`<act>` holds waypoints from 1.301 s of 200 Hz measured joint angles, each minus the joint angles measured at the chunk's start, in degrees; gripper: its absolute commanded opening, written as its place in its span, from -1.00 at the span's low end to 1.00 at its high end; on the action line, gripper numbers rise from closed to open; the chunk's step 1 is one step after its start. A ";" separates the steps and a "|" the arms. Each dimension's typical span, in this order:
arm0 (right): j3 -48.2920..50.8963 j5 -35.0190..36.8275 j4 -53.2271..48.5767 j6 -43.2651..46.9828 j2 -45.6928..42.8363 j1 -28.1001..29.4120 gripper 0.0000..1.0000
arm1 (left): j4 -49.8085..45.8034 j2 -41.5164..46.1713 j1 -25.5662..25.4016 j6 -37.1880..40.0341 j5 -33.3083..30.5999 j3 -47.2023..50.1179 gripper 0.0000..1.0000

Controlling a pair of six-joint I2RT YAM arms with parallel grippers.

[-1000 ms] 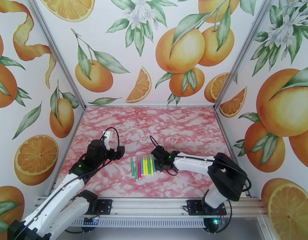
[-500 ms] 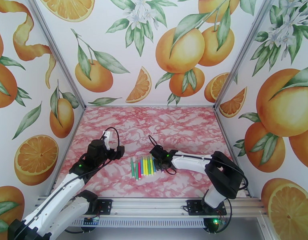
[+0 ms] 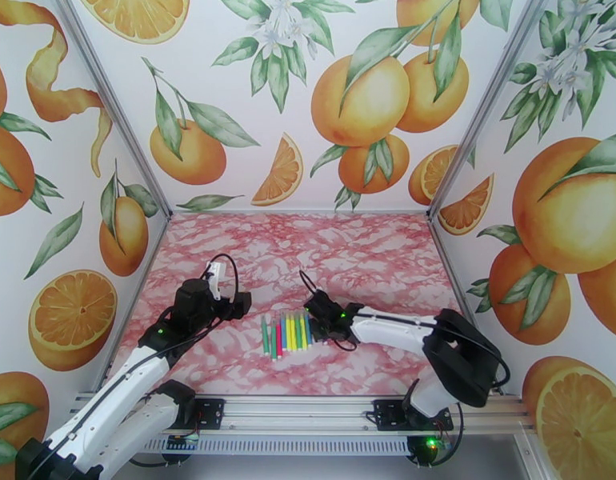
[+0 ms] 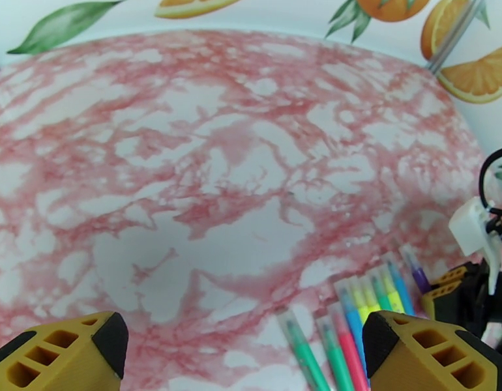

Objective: Open the pen caps

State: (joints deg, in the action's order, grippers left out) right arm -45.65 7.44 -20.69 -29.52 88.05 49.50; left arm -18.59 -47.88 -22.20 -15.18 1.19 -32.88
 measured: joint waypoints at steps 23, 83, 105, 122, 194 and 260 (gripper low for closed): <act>1.46 -1.49 3.41 1.31 -4.61 0.00 -0.84 | 0.42 -0.28 0.00 -0.92 2.89 -0.02 0.96; 4.59 -8.15 11.65 4.07 -11.72 0.00 -0.84 | 3.52 -1.68 0.00 -4.39 14.53 -1.33 0.87; 5.77 -10.64 14.51 4.13 -12.76 0.02 -0.84 | 5.92 -2.67 0.00 -6.21 18.97 -1.90 0.86; 6.14 -12.04 15.96 4.20 -12.96 0.26 -0.84 | 7.61 -3.32 0.00 -7.48 21.81 -1.92 0.84; 6.16 -15.04 20.33 5.49 -13.07 3.19 -0.84 | 13.16 -8.72 -0.11 -12.39 31.08 -2.58 0.56; 5.77 -15.56 23.12 6.01 -13.05 4.63 -0.84 | 15.47 -13.03 -0.79 -14.53 35.34 -4.35 0.37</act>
State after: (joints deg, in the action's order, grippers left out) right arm -39.88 -8.12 2.44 -23.51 75.00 54.13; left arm -3.11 -60.90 -22.98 -29.71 36.53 -37.23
